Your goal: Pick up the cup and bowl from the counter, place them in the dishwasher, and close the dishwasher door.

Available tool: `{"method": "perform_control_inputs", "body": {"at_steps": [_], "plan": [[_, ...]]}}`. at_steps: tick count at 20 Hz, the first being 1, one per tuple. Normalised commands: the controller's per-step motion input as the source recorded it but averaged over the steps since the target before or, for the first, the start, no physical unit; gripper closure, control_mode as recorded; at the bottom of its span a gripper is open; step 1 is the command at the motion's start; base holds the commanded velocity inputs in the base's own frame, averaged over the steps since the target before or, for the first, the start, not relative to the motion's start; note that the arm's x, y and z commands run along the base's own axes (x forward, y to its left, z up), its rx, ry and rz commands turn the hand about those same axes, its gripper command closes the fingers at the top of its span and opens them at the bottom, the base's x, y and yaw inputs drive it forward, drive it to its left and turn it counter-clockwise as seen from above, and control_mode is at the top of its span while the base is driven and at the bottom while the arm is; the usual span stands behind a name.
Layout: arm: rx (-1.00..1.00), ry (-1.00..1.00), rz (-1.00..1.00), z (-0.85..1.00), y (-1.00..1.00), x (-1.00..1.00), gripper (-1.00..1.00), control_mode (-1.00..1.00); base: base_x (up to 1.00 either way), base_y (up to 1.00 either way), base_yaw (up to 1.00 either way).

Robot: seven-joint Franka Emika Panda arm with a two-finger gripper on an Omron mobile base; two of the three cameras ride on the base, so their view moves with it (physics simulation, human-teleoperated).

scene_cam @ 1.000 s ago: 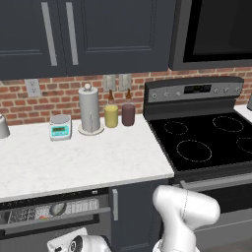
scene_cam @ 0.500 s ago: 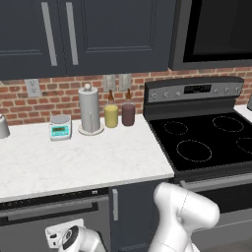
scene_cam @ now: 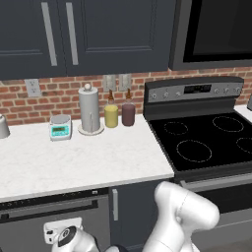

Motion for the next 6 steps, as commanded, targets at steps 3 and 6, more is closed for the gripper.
{"method": "perform_control_inputs", "body": {"at_steps": [3, 6], "plan": [[0.0, 0.0, -0.04, 0.0, -0.18, 0.69, -1.0, -1.0, 0.0, 0.0, 0.0], [0.0, 0.0, -0.03, 0.0, -0.2, 0.72, -1.0, -1.0, 0.0, 0.0, 0.0]]}}
